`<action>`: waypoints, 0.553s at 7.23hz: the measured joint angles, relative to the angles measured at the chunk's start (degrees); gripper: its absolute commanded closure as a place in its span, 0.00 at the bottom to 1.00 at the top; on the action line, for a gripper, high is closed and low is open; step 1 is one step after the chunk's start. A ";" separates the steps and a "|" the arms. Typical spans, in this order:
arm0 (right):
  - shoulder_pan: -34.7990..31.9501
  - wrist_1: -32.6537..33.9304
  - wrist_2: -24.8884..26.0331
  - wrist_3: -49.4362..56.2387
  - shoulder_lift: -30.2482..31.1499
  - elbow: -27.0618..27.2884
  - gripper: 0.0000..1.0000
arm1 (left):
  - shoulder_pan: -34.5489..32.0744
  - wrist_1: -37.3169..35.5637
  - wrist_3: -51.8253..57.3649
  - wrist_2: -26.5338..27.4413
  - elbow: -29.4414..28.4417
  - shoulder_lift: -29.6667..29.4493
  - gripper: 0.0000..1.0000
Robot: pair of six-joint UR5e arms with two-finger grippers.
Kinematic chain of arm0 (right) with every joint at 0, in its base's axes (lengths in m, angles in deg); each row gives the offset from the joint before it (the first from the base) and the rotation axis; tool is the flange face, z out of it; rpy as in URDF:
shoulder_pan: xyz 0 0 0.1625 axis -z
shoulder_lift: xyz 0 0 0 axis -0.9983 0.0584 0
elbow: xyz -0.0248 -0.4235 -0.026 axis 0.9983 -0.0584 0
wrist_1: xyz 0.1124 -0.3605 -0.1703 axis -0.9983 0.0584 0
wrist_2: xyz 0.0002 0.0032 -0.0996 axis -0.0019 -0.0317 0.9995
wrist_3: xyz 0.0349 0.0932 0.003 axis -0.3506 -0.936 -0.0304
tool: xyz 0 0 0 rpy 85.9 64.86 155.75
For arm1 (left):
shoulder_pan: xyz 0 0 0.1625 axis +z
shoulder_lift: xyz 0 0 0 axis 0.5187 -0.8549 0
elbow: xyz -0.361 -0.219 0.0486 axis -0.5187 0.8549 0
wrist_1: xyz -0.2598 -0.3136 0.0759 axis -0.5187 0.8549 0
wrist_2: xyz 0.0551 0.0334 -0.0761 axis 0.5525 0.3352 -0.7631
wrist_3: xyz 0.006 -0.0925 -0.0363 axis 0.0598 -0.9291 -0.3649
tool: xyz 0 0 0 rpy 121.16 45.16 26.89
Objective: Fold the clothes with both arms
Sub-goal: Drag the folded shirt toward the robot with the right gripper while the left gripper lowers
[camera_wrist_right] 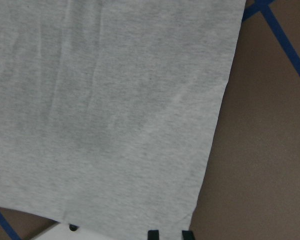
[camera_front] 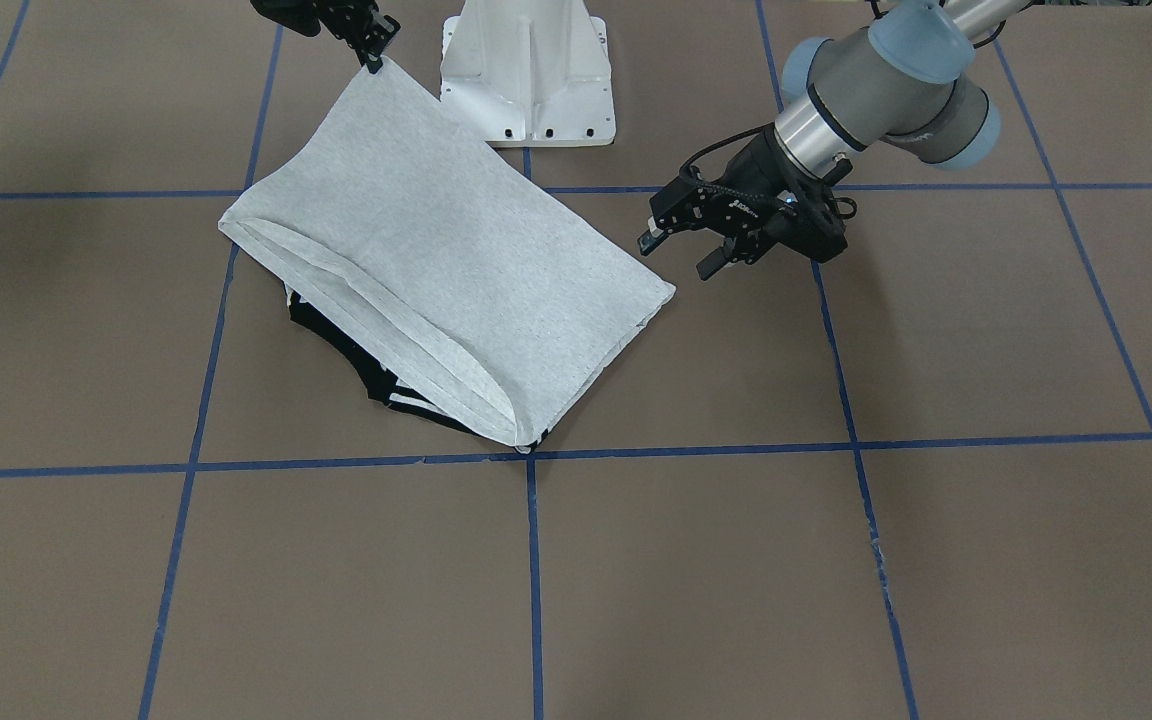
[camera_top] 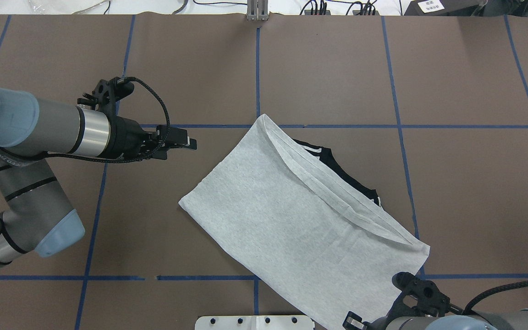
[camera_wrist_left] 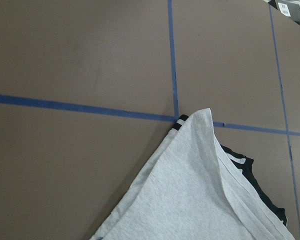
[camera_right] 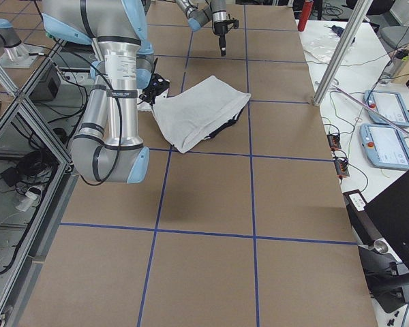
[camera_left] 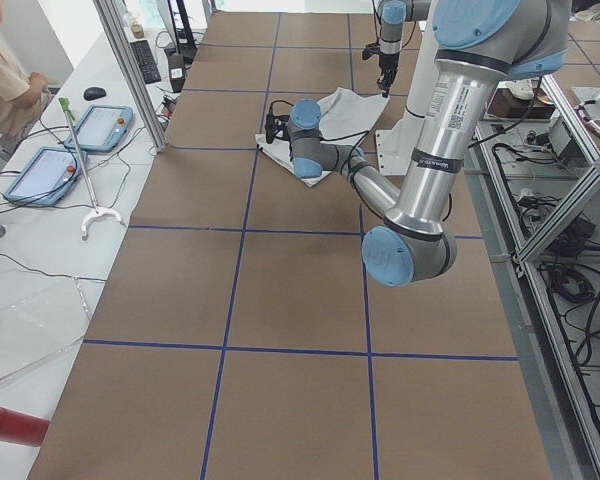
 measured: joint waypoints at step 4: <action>-18.73 0.12 -2.01 7.10 -6.31 -1.68 0.00 | 5.53 -8.72 -5.10 4.36 -0.26 0.13 0.00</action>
